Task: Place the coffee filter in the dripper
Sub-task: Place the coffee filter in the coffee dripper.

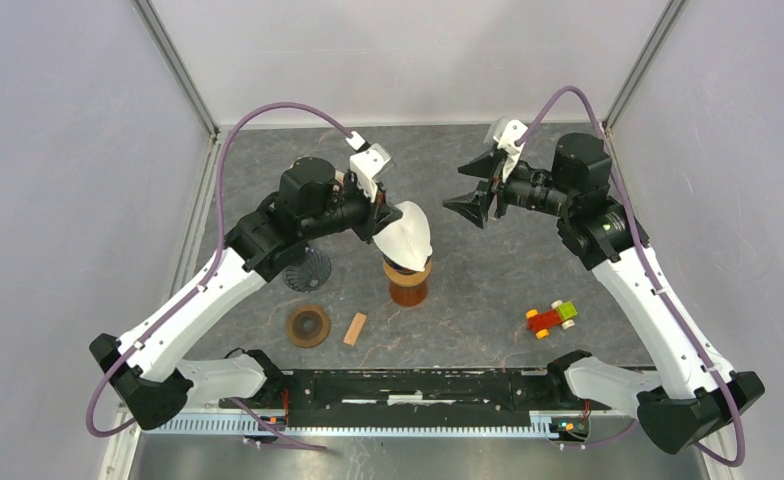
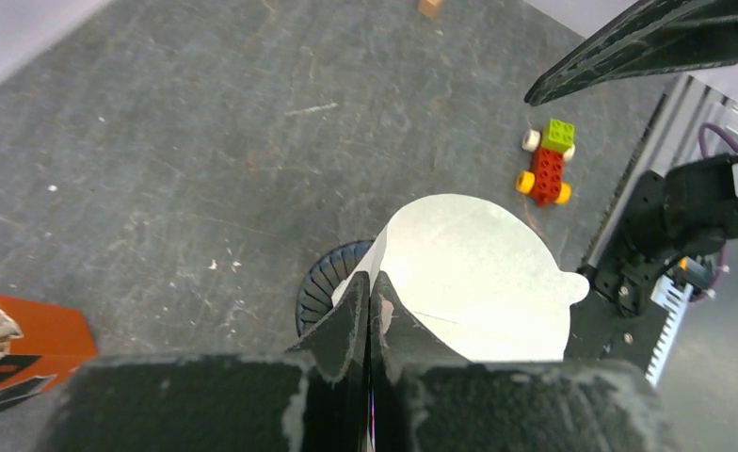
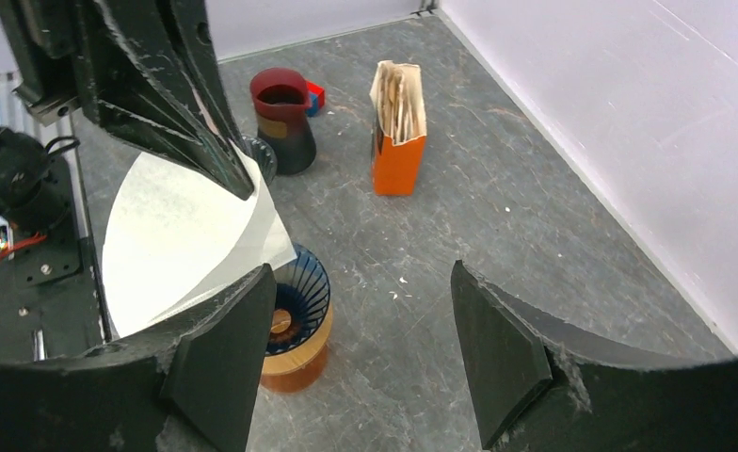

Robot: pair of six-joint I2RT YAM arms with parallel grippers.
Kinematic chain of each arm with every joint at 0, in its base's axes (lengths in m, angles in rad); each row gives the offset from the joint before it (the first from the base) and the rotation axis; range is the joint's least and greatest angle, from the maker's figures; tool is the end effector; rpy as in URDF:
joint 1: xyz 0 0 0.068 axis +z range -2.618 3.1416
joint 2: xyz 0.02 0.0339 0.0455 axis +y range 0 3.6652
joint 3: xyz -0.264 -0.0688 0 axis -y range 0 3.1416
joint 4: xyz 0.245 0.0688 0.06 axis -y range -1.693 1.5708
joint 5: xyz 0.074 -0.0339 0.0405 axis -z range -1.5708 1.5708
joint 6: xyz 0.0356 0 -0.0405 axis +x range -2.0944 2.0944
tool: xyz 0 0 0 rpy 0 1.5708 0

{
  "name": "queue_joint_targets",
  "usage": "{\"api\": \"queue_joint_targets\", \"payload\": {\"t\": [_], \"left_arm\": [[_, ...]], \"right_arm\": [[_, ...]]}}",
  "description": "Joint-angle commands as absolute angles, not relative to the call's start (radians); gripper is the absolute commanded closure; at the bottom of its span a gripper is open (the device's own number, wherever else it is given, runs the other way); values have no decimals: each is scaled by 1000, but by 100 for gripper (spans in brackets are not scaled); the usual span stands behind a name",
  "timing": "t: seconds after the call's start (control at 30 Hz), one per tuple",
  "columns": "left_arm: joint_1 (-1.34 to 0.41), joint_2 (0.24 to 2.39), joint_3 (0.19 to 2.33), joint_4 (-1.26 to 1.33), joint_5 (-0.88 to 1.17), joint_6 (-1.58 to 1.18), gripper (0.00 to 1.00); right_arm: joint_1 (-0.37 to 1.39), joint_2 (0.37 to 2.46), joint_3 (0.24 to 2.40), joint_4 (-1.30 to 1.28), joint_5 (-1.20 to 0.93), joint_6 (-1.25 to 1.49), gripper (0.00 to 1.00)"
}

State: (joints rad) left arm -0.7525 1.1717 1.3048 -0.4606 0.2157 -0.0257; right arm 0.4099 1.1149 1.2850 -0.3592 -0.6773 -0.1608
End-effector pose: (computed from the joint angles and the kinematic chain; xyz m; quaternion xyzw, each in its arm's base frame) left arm 0.1811 -0.1800 0.4137 0.3459 0.7331 -0.3006 0.5025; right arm 0.2066 0.1141 0.4320 -0.4078 0.6380 0.3287 0.5645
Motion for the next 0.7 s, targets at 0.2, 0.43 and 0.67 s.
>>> {"api": "queue_joint_targets", "payload": {"t": [0.2,0.43,0.67], "left_arm": [[-699,1195,1203,-449,329,-162,98],[-682,1229,1185,-413,339,-216,98],[-664,1249,1144,-367,317,-241,98]], "right_arm": [[410,1096,1234,-434,-831,-349,25],[418,1081,1219,-468,-845,-393,26],[479,1109,1249,-543,-836,-482,25]]}}
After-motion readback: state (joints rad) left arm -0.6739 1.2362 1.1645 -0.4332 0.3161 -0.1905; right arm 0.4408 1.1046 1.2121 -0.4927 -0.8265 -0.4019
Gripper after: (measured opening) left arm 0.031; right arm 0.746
